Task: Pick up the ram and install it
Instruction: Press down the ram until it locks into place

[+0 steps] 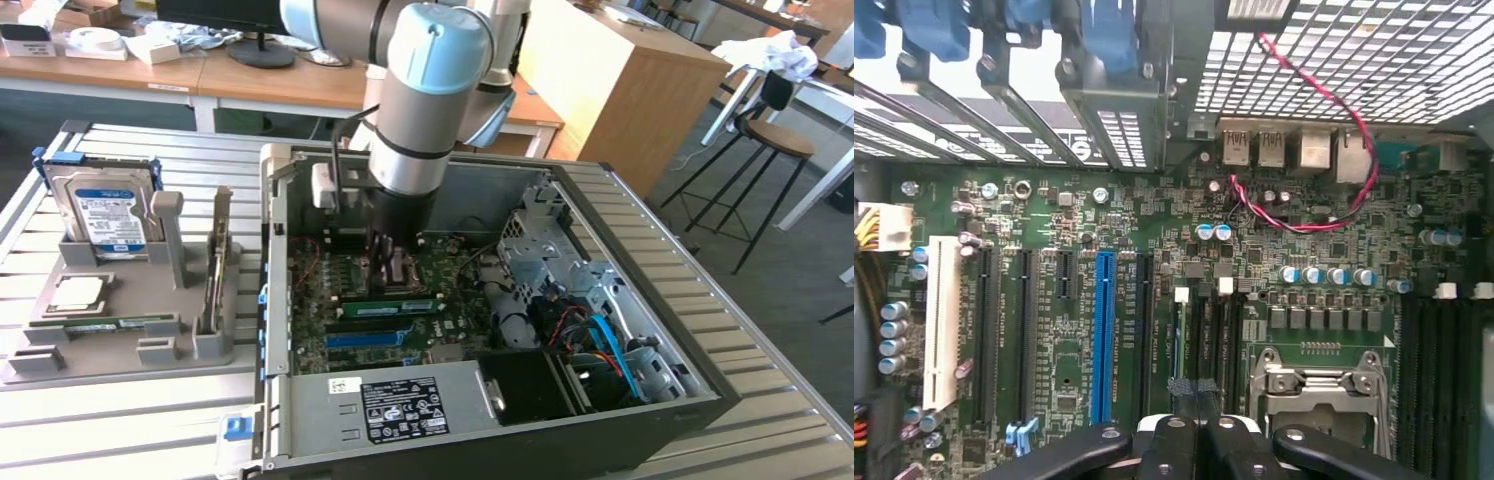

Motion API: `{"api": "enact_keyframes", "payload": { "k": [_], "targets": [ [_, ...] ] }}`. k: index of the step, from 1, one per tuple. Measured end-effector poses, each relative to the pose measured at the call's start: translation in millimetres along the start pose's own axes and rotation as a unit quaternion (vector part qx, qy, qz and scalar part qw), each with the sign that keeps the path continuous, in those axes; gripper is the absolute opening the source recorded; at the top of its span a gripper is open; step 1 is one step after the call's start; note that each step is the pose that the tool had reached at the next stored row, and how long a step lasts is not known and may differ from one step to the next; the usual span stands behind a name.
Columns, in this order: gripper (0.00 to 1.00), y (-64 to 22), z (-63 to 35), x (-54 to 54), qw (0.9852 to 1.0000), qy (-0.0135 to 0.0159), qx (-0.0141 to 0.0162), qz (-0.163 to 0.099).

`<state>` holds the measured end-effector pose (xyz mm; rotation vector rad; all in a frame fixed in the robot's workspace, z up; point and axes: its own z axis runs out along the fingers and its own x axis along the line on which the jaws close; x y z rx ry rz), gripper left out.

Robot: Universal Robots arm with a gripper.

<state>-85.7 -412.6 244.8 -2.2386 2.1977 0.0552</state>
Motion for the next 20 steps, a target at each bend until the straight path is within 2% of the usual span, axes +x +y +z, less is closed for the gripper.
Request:
{"api": "enact_keyframes", "payload": {
  "k": [10, 20],
  "targets": [
    [0.10, 0.3, -21.2, -0.6, 1.0000, 0.0000, 0.0000, 0.000],
    [0.10, 0.7, -37.5, -1.1, 1.0000, 0.0000, 0.0000, 0.000]
  ]
}}
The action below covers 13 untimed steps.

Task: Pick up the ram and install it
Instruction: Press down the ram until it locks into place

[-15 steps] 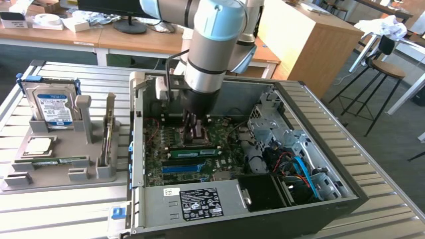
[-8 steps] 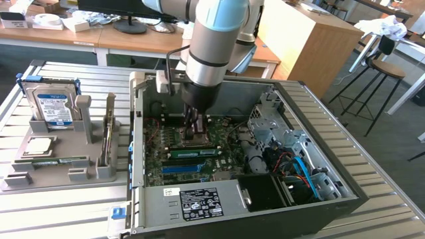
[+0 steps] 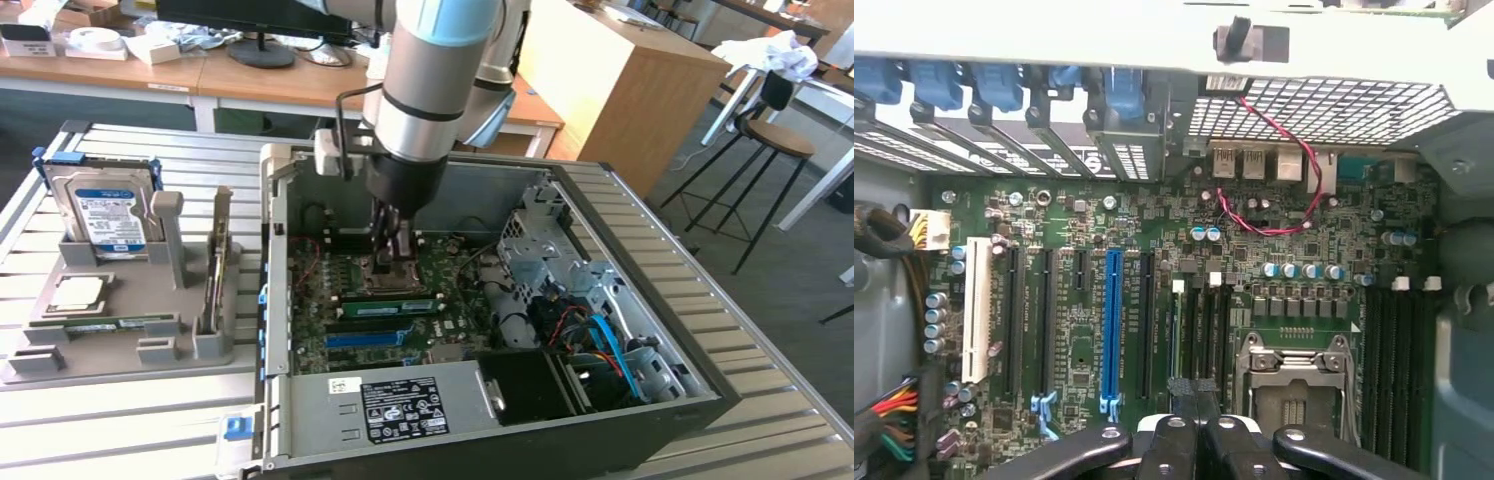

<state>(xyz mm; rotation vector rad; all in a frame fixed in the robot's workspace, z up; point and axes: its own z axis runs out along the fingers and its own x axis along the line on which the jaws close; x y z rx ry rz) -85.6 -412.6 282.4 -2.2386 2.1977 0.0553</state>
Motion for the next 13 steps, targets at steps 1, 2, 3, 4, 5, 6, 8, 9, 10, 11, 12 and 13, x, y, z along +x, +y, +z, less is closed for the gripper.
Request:
{"api": "enact_keyframes", "payload": {
  "k": [1, 2, 3, 4, 5, 6, 8, 9, 10, 11, 12, 13],
  "targets": [
    [0.10, 0.0, -1.8, -0.1, 1.0000, 0.0000, 0.0000, 0.000],
    [0.10, 0.1, -3.7, -0.1, 1.0000, 0.0000, 0.0000, 0.000],
    [0.10, 0.1, -5.6, -0.2, 1.0000, 0.0000, 0.0000, 0.000],
    [0.10, 0.2, -7.5, -0.2, 1.0000, 0.0000, 0.0000, 0.000],
    [0.10, 0.2, -9.4, -0.3, 1.0000, 0.0000, 0.0000, 0.000],
    [0.10, 0.3, -11.4, -0.3, 1.0000, 0.0000, 0.0000, 0.000],
    [0.10, 0.3, -15.5, -0.4, 1.0000, 0.0000, 0.0000, 0.000],
    [0.10, 0.4, -17.5, -0.5, 1.0000, 0.0000, 0.0000, 0.000],
    [0.10, 0.4, -19.6, -0.5, 1.0000, 0.0000, 0.0000, 0.000],
    [0.10, 0.5, -21.7, -0.6, 1.0000, 0.0000, 0.0000, 0.000],
    [0.10, 0.5, -23.7, -0.7, 1.0000, 0.0000, 0.0000, 0.000],
    [0.10, 0.6, -25.7, -0.7, 1.0000, 0.0000, 0.0000, 0.000]
  ]
}}
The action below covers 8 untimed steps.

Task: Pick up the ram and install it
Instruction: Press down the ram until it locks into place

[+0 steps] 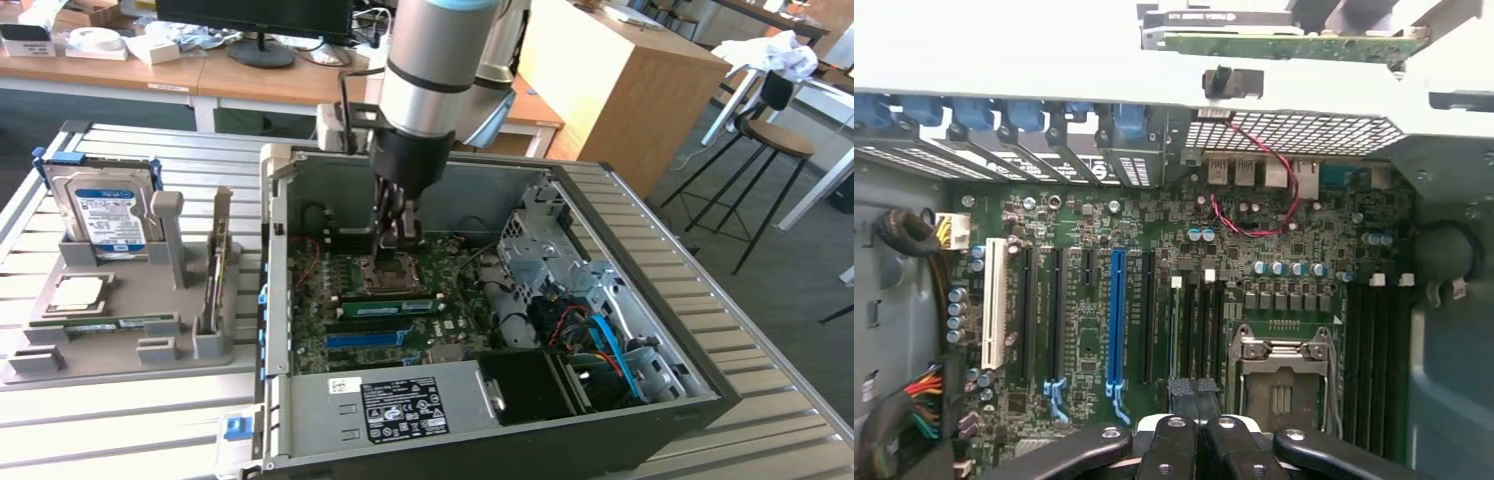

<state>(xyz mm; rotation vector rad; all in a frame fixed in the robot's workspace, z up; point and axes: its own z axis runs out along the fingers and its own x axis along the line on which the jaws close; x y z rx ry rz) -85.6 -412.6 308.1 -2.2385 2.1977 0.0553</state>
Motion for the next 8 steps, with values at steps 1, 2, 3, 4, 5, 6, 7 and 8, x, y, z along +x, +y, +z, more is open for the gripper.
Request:
{"api": "enact_keyframes", "payload": {
  "k": [1, 2, 3, 4, 5, 6, 7, 8],
  "targets": [
    [0.10, 0.0, -2.0, -0.1, 1.0000, 0.0000, 0.0000, 0.000],
    [0.10, 0.1, -4.0, -0.1, 1.0000, 0.0000, 0.0000, 0.000],
    [0.10, 0.2, -6.2, -0.2, 1.0000, 0.0000, 0.0000, 0.000],
    [0.10, 0.2, -8.2, -0.2, 1.0000, 0.0000, 0.0000, 0.000],
    [0.10, 0.2, -10.2, -0.3, 1.0000, 0.0001, 0.0000, 0.000],
    [0.10, 0.3, -12.1, -0.3, 1.0000, 0.0000, 0.0000, 0.000],
    [0.10, 0.3, -13.9, -0.4, 1.0000, 0.0000, 0.0000, 0.000],
    [0.10, 0.4, -15.7, -0.4, 1.0000, 0.0000, 0.0000, 0.000]
  ]
}}
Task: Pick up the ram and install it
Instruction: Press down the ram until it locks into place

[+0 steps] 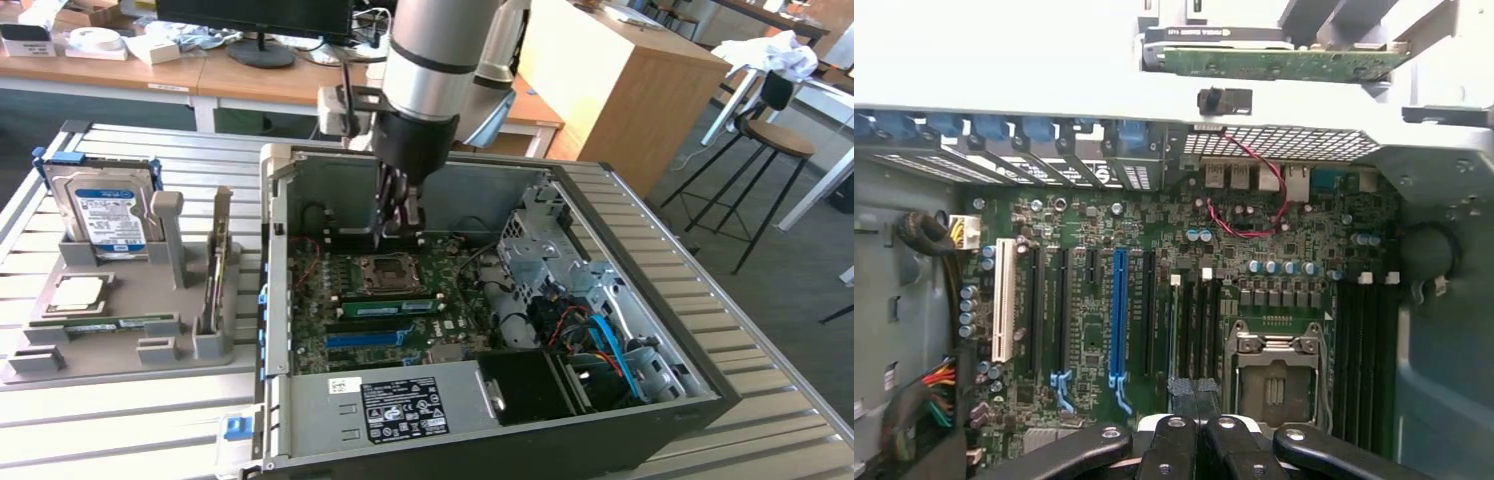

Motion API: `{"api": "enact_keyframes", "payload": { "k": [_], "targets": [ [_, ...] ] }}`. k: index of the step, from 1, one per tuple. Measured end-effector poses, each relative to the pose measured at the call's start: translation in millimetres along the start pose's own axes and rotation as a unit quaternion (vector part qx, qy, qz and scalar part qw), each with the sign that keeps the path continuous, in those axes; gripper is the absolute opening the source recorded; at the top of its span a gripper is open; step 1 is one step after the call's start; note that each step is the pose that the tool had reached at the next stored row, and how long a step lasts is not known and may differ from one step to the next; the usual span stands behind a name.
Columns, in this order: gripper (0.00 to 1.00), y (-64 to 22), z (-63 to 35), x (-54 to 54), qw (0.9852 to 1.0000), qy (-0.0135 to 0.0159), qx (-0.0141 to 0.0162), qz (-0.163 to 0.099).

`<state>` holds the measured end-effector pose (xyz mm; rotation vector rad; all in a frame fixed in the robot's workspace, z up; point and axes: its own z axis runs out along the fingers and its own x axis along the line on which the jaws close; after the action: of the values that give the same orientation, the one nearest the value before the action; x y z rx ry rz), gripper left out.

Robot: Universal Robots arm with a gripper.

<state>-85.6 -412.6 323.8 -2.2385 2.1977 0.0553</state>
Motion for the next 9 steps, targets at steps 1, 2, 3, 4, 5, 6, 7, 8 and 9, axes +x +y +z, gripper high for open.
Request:
{"api": "enact_keyframes", "payload": {
  "k": [1, 2, 3, 4, 5, 6, 7, 8, 9],
  "targets": [
    [0.10, 0.0, -1.9, 0.0, 1.0000, 0.0000, 0.0000, 0.000],
    [0.10, 0.1, -3.8, -0.1, 1.0000, 0.0000, 0.0000, 0.000],
    [0.10, 0.1, -5.6, -0.1, 1.0000, 0.0000, 0.0000, 0.000],
    [0.10, 0.2, -7.4, -0.2, 1.0000, 0.0001, 0.0000, 0.000],
    [0.10, 0.2, -9.3, -0.2, 1.0000, 0.0001, 0.0000, 0.000],
    [0.10, 0.2, -11.2, -0.3, 1.0000, 0.0001, 0.0000, 0.000],
    [0.10, 0.3, -13.2, -0.4, 1.0000, 0.0000, 0.0000, 0.000],
    [0.10, 0.3, -14.8, -0.4, 1.0000, 0.0000, 0.0000, 0.000],
    [0.10, 0.4, -16.4, -0.4, 1.0000, 0.0000, 0.0000, 0.000]
  ]
}}
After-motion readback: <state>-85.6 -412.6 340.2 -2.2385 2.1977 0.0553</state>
